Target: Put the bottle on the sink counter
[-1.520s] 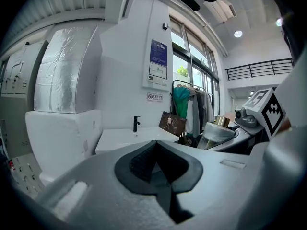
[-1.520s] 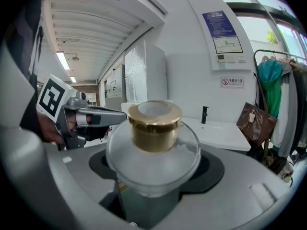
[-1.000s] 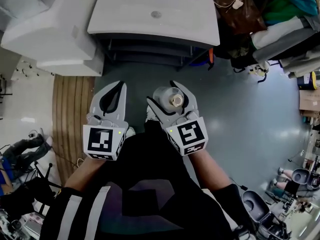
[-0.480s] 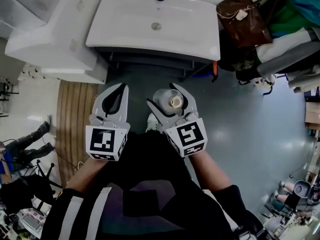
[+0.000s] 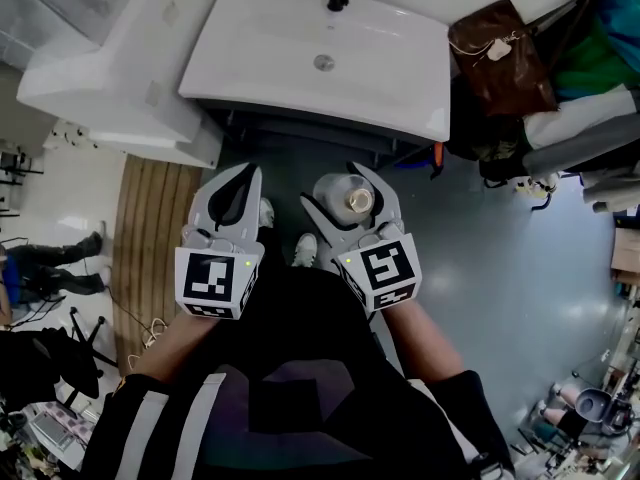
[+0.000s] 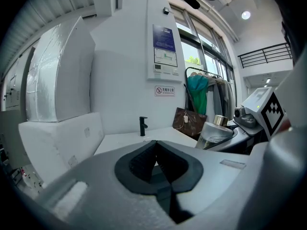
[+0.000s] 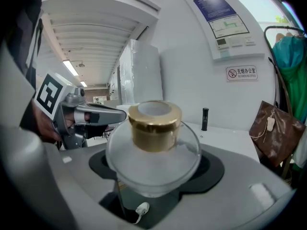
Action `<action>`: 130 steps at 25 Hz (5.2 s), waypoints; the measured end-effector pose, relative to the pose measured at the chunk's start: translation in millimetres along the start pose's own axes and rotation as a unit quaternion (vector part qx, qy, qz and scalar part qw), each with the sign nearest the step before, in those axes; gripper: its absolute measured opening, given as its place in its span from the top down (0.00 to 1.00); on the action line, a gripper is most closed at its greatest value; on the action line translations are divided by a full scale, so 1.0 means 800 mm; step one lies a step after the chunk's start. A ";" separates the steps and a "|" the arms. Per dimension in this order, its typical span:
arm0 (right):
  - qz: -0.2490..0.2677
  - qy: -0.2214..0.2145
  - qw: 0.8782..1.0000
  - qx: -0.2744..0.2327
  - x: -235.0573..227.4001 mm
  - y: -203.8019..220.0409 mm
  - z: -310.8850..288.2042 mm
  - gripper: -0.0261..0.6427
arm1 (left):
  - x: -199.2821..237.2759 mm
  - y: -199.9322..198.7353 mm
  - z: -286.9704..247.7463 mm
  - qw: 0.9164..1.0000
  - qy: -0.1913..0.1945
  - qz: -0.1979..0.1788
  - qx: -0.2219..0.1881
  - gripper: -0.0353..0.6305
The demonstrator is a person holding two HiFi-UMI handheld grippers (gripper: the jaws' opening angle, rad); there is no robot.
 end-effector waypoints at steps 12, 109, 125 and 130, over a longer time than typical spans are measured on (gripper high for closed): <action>0.004 0.001 1.000 0.024 -0.029 -0.016 -0.069 0.45 | 0.049 0.009 -0.069 1.000 0.007 0.018 0.008 0.94; 0.062 -0.069 0.987 0.134 -0.343 -0.084 -0.734 0.45 | 0.389 0.056 -0.536 0.972 -0.170 0.092 0.131 0.94; 0.065 -0.046 0.986 0.148 -0.342 -0.076 -0.740 0.45 | 0.391 0.054 -0.526 0.973 -0.171 0.092 0.128 0.94; 0.060 -0.048 0.985 0.155 -0.342 -0.075 -0.741 0.44 | 0.387 0.051 -0.521 0.974 -0.167 0.091 0.127 0.94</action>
Point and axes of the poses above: the fingertips, and each gripper's own axes: z backward along the fingers, x to its left, y out of its underside, the point moved 9 cm from there along z, backward along the fingers, and after that the axes turned 8 degrees about -y, right-handed, at the moved point
